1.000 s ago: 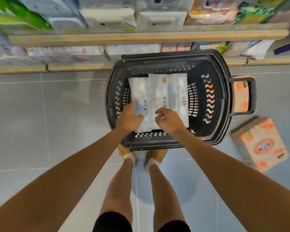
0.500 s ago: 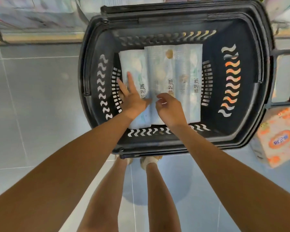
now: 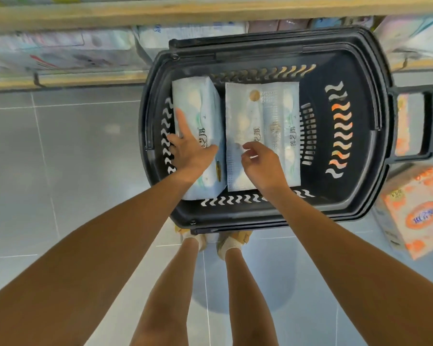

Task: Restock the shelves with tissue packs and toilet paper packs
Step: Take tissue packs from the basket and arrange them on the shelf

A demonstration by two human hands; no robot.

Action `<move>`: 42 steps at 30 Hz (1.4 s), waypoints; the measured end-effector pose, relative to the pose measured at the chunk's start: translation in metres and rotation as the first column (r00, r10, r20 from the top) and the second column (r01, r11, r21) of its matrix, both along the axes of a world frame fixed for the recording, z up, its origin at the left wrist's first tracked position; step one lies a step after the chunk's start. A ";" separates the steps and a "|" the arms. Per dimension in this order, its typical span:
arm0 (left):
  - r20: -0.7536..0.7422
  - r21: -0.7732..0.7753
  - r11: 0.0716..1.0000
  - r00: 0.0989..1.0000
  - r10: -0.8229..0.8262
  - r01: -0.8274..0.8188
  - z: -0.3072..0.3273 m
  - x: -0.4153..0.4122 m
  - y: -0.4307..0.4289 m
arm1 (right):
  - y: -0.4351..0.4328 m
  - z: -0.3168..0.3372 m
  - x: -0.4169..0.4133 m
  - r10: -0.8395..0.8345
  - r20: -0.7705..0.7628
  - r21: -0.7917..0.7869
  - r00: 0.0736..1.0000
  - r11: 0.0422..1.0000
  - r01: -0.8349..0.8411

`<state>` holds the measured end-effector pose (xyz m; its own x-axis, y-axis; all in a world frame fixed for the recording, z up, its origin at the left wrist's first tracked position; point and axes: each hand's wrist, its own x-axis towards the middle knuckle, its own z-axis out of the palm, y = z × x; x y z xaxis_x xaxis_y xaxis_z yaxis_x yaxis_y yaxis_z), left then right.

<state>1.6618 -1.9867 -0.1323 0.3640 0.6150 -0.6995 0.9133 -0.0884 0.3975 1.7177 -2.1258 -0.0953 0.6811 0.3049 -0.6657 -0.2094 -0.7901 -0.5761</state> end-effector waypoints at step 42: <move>0.486 0.013 0.955 0.833 -0.265 0.296 0.498 0.004 0.100 | 0.036 0.429 0.110 0.434 0.409 0.033 0.803 0.872 -0.488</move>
<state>1.6661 -1.8863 0.3654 0.8121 0.3981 -0.4267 0.5491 -0.2735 0.7898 1.8278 -2.0897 0.3339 0.6256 0.7120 -0.3188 0.4149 -0.6497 -0.6370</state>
